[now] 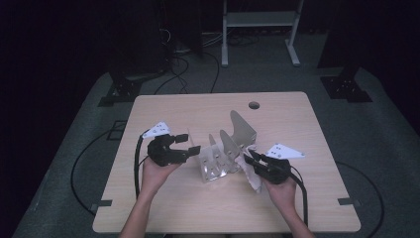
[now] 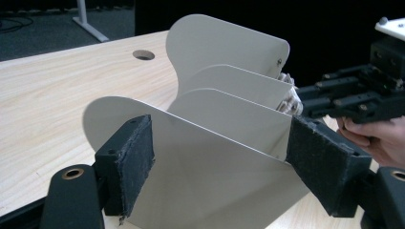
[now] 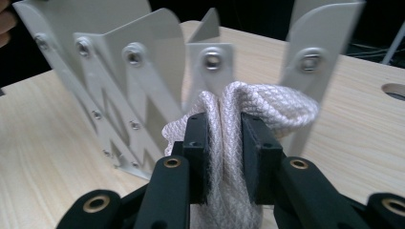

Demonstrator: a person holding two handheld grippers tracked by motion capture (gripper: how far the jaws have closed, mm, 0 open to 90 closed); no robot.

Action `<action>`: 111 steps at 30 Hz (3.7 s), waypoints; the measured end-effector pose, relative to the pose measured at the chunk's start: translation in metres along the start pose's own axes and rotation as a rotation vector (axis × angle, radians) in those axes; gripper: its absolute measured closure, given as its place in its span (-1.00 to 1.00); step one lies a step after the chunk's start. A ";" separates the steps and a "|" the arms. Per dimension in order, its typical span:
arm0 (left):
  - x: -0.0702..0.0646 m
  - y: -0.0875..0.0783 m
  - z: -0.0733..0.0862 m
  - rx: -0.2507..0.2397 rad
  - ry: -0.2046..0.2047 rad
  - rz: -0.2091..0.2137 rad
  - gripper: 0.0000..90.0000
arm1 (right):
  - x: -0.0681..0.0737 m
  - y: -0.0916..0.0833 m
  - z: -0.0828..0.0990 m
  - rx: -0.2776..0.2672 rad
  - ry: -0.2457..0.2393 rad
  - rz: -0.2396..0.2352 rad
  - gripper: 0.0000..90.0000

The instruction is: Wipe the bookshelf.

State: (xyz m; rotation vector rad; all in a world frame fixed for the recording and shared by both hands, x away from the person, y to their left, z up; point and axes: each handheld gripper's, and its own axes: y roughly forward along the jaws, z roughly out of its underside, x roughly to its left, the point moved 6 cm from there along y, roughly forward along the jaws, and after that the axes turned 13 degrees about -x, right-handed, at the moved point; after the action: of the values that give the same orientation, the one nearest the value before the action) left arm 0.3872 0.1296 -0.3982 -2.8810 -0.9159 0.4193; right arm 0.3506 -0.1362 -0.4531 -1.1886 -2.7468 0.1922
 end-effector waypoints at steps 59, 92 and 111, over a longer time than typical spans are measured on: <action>0.017 0.014 -0.018 -0.041 0.067 0.144 -0.51 | -0.003 -0.004 0.006 0.041 -0.025 -0.011 0.62; -0.056 0.022 0.002 0.223 0.271 0.276 0.66 | -0.001 -0.010 0.002 0.024 -0.018 -0.043 0.61; -0.085 0.021 0.011 0.236 0.227 0.279 0.93 | -0.003 -0.012 0.002 0.027 -0.003 -0.046 0.62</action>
State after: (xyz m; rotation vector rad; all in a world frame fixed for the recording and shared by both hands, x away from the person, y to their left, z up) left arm 0.3289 0.0636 -0.3922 -2.7668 -0.4011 0.1966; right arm 0.3442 -0.1466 -0.4534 -1.1181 -2.7620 0.2246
